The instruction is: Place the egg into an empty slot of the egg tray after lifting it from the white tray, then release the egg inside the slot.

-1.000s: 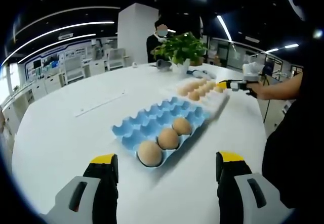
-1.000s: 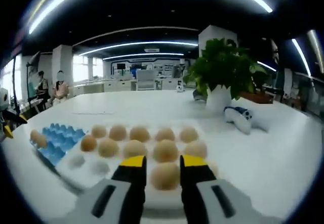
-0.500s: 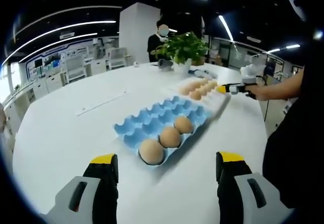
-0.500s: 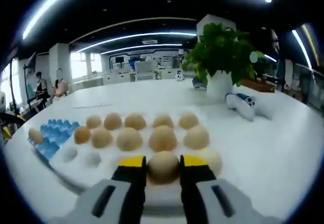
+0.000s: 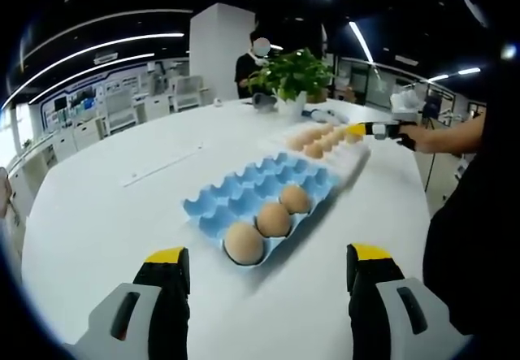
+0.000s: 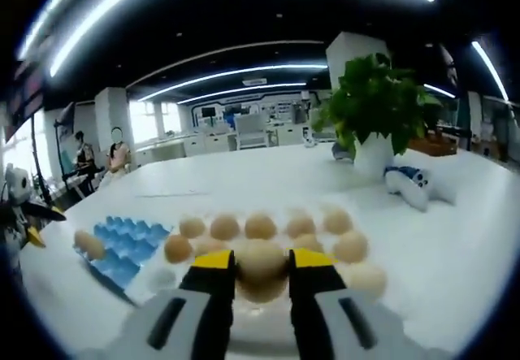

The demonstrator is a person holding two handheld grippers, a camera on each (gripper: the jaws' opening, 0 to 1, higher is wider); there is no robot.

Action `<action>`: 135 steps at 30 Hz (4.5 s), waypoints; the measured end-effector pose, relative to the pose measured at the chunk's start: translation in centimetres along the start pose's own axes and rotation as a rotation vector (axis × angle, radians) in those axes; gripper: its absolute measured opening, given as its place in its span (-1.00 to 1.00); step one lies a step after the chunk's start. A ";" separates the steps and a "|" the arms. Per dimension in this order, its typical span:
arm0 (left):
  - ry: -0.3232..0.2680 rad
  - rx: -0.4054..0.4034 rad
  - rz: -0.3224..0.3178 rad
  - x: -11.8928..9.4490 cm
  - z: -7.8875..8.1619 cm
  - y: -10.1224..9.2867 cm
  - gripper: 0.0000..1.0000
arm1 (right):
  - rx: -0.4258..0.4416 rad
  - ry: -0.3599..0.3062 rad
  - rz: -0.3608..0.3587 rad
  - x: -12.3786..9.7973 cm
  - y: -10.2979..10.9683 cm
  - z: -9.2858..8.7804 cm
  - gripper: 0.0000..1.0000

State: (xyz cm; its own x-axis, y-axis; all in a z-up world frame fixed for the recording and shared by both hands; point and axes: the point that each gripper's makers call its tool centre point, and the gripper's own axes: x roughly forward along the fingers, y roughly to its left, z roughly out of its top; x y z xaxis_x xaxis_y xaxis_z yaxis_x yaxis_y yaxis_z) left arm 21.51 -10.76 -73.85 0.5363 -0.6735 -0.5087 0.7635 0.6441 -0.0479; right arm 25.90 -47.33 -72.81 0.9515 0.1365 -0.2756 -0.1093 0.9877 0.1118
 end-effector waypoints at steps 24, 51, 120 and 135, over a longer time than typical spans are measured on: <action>-0.006 -0.004 0.000 0.2 0.1 0.3 0.61 | -0.031 0.037 0.325 2.6 12.2 -0.6 -0.49; 0.005 -0.001 -0.003 0.1 -0.1 0.2 0.61 | -0.096 0.069 0.482 3.8 18.6 -2.2 -0.49; 0.003 0.007 0.011 -0.1 0.4 0.6 0.60 | -0.289 0.027 0.483 2.9 16.8 -3.9 -0.43; 0.007 0.003 -0.002 0.4 0.5 0.6 0.60 | -0.191 0.001 -0.069 0.8 -2.6 -1.4 -0.42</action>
State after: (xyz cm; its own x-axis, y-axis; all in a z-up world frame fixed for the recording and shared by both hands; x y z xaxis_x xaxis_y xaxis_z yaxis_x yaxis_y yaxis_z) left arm 22.40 -10.84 -73.65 0.5320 -0.6724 -0.5147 0.7657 0.6415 -0.0466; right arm 26.56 -49.67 -74.67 0.9585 0.0679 -0.2769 -0.0964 0.9912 -0.0906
